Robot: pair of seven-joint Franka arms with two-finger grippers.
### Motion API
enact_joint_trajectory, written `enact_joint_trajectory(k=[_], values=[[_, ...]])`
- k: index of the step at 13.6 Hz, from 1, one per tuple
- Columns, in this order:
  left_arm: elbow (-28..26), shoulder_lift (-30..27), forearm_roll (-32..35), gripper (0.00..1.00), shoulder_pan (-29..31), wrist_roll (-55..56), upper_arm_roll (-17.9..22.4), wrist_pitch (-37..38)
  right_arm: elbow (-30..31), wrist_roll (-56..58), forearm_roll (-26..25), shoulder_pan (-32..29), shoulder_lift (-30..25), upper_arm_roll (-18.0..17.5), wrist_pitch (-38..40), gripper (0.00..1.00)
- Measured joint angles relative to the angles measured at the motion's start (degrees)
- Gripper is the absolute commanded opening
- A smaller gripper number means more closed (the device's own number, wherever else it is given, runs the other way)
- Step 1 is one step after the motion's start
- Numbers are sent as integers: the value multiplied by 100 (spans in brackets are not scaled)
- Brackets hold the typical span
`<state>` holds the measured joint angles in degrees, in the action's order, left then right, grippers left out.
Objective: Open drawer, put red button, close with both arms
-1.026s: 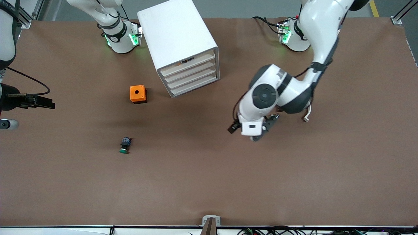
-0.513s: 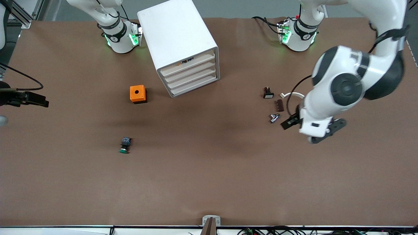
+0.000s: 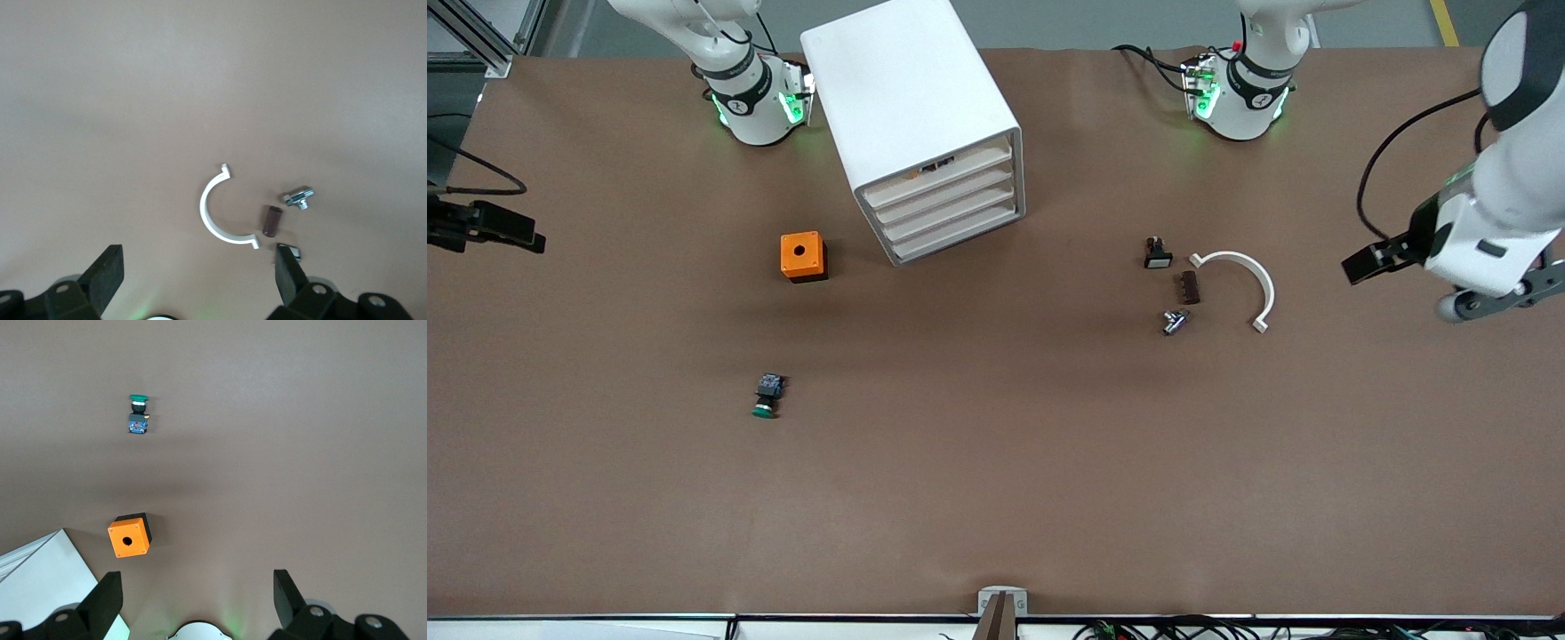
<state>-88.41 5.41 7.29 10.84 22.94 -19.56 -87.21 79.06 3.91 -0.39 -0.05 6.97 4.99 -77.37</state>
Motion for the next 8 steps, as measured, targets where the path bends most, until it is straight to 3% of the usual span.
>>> enact_joint_trajectory(k=[8], values=[[-47,-403,0,100,195,-823,-13,4,722,-1,0,2,-768,-71,-340,100]])
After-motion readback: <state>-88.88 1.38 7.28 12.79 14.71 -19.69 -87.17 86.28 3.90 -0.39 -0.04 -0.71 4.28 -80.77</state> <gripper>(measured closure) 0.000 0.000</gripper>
